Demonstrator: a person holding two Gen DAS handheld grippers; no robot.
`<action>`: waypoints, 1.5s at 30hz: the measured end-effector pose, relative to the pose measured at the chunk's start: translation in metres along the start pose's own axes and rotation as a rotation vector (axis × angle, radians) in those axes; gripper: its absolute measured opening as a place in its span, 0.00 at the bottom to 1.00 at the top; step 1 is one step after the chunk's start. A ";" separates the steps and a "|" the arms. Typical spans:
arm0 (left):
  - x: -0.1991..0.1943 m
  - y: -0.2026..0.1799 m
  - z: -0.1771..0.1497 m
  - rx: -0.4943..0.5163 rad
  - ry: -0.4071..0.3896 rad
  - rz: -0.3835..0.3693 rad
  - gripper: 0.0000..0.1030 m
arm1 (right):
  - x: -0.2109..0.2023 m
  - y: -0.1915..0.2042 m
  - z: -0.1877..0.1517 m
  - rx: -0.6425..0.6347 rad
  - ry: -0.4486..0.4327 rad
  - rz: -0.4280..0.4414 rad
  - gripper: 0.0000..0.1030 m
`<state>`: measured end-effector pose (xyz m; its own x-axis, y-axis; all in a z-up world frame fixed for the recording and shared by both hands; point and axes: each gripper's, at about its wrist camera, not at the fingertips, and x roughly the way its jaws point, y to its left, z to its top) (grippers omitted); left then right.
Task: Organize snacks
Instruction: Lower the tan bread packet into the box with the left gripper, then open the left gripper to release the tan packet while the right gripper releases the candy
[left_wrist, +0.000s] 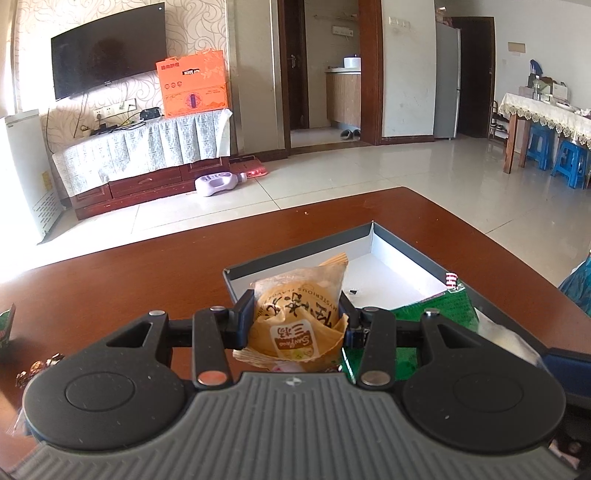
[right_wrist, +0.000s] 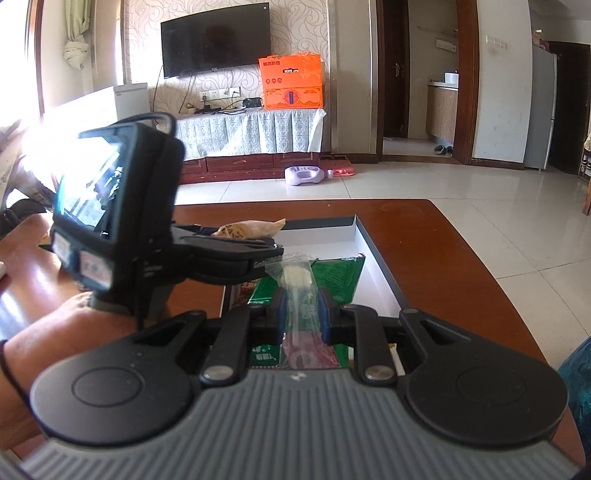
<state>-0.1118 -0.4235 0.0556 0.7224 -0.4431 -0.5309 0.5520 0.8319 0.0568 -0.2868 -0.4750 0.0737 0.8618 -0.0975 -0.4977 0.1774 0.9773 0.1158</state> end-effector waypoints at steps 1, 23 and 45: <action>0.004 -0.001 0.001 0.002 0.003 -0.003 0.48 | 0.000 0.000 0.000 -0.001 0.001 -0.001 0.21; 0.065 -0.019 0.022 0.050 0.023 -0.027 0.49 | 0.017 0.001 -0.001 -0.024 0.099 -0.009 0.21; 0.042 -0.037 0.025 0.107 -0.032 -0.063 0.76 | 0.024 0.005 -0.005 -0.031 0.120 0.005 0.21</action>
<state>-0.0914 -0.4814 0.0519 0.6967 -0.5054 -0.5091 0.6370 0.7622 0.1150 -0.2676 -0.4719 0.0579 0.7991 -0.0707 -0.5970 0.1564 0.9833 0.0929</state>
